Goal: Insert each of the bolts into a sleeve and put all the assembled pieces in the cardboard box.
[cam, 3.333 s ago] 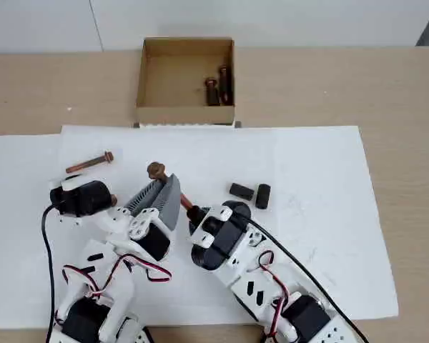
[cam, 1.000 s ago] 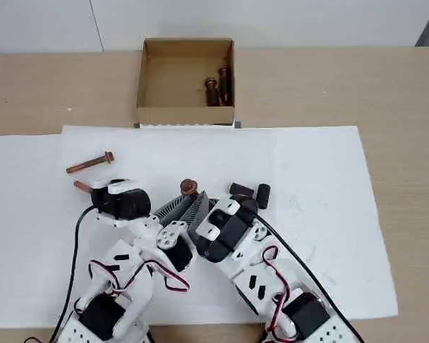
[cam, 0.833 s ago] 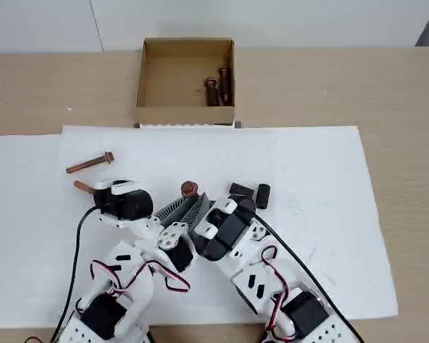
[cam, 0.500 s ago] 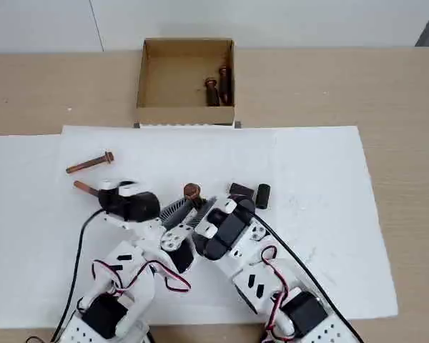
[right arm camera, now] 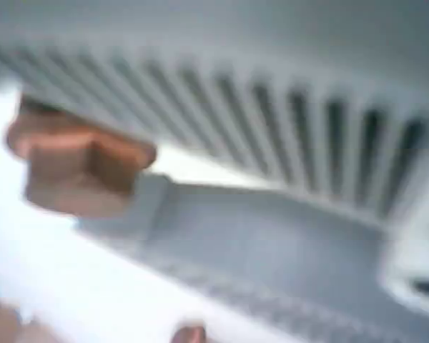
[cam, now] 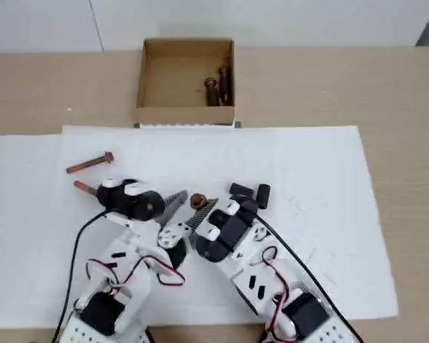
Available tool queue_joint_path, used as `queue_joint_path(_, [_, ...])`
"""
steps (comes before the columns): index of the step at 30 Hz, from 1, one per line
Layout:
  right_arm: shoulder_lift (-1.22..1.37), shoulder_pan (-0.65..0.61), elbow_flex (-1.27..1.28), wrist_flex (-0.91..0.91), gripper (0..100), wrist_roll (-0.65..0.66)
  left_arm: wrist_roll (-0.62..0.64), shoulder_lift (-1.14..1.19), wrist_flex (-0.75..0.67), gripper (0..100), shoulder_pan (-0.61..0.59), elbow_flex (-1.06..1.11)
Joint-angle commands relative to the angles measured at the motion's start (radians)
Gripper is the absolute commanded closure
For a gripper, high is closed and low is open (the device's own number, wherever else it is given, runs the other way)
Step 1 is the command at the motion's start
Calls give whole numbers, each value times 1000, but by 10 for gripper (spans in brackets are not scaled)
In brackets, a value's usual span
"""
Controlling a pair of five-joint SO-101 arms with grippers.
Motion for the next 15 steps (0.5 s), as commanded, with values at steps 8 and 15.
queue_joint_path(8, [-15,12,-14,-28,996,-5,-23,-8,6,794,-25,-139])
queue_joint_path(15, [-15,33,-8,-28,996,-12,-28,-9,0,987,-94,-236])
